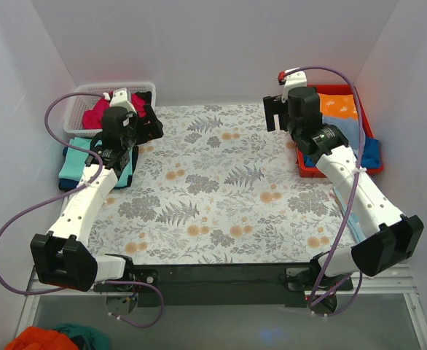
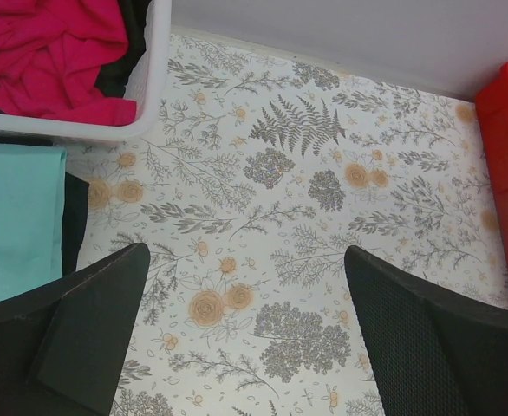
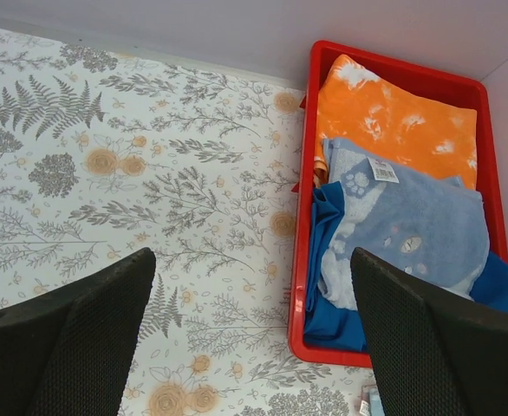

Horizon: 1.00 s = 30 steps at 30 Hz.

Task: Fold and stack the t-shirts
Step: Grab the tshirt from the pile

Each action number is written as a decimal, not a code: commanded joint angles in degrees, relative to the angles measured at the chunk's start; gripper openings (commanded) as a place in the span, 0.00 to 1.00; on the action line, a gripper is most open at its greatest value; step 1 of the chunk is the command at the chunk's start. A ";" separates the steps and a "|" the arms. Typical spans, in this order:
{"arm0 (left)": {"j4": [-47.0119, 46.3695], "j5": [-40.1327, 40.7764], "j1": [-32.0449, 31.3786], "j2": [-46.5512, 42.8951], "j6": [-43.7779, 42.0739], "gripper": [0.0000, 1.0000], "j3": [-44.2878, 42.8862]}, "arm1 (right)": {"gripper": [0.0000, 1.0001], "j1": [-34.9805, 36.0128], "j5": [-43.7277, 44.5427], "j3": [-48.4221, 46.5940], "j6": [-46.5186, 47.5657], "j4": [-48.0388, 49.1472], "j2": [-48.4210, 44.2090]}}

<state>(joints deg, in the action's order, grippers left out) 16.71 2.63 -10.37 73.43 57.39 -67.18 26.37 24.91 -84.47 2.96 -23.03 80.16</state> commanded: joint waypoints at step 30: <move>12.38 11.51 9.76 43.98 12.83 0.57 -45.92 | 0.99 0.08 -7.06 15.38 -10.25 0.70 -7.83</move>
<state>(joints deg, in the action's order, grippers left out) 25.45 11.62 -0.84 112.40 67.24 -106.45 26.37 19.75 -70.78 -5.34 -25.10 74.28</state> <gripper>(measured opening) 0.568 0.984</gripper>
